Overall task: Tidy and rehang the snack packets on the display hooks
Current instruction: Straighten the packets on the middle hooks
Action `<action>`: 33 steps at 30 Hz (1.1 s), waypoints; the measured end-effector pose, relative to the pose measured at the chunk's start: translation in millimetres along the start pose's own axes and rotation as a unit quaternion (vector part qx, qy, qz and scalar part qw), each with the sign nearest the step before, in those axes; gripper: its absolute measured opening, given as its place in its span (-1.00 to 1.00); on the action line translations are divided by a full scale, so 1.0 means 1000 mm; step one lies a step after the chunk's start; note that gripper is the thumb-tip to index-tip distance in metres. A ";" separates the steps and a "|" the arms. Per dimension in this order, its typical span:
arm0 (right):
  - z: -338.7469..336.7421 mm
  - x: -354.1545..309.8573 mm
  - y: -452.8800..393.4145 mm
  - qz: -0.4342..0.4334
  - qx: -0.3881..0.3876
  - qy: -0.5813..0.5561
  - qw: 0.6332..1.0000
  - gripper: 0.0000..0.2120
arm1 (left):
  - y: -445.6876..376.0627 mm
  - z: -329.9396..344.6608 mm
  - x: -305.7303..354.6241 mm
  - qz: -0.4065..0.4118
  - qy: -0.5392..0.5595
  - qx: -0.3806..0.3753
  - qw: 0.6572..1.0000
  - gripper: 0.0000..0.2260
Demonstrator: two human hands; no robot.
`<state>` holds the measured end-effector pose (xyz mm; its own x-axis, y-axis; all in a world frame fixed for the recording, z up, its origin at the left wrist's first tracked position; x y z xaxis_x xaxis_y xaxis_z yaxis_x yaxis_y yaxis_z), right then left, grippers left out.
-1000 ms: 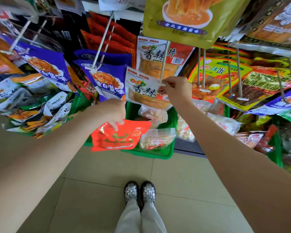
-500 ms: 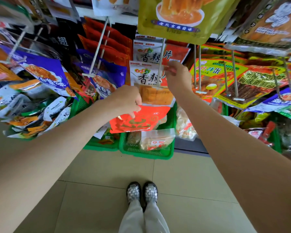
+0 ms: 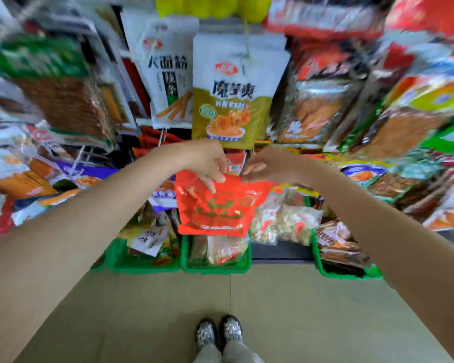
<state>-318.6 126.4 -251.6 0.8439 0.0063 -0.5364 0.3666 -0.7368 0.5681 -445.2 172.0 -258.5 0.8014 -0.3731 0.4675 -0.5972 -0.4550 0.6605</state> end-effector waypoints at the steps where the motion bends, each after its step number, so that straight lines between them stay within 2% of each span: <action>1: -0.013 -0.008 0.015 -0.001 0.020 0.012 1.000 -0.75 | 0.006 -0.009 0.009 0.008 0.009 -0.002 1.000 -0.97; 5: -0.048 -0.038 0.069 -0.004 0.044 0.055 0.998 -0.71 | 0.050 -0.039 0.066 0.058 0.067 0.023 0.996 -0.98; 7: -0.064 -0.043 0.089 0.008 0.086 0.102 0.991 -0.72 | 0.061 -0.055 0.091 0.077 0.014 0.051 0.996 -0.96; 8: -0.073 -0.043 0.098 0.019 0.122 0.130 0.984 -0.73 | 0.066 -0.063 0.103 0.081 -0.018 0.077 0.994 -0.94; 11: -0.100 -0.040 0.129 0.053 0.261 0.187 0.946 -0.76 | 0.074 -0.084 0.144 0.138 -0.012 0.132 0.981 -0.94; 15: -0.133 -0.022 0.178 0.048 0.412 0.124 0.902 -0.82 | 0.084 -0.107 0.192 0.192 -0.023 0.268 0.944 -0.92; 19: -0.177 0.002 0.223 0.056 0.508 0.130 0.850 -0.82 | 0.089 -0.133 0.238 0.228 0.019 0.337 0.913 -0.91; 23: -0.225 0.019 0.259 0.042 0.552 0.139 0.821 -0.80 | 0.090 -0.160 0.292 0.228 -0.018 0.412 0.882 -0.81; 26: -0.257 0.027 0.286 0.004 0.587 0.146 0.796 -0.79 | 0.092 -0.179 0.329 0.218 -0.061 0.528 0.819 -0.80; 28: -0.276 0.035 0.304 -0.017 0.614 0.151 0.775 -0.77 | 0.091 -0.189 0.352 0.228 -0.063 0.568 0.788 -0.81; 33: -0.308 0.058 0.323 -0.049 0.638 0.128 0.757 -0.81 | 0.069 -0.208 0.387 0.249 -0.018 0.581 0.775 -0.84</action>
<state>-30.3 96.7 93.0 0.9455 0.1136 -0.3051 -0.1071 -0.7764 -0.6210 -169.4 164.1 90.3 0.4728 -0.7490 0.4643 -0.4767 -0.6605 -0.5801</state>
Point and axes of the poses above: each hand's wrist, its own y-axis away from the middle knuckle, its own z-axis out of the palm, x = y × z, the point moved 4 cm from there along -y, towards the middle knuckle, and after that the axes turned 10 degrees about -x, right-handed, at the moved point
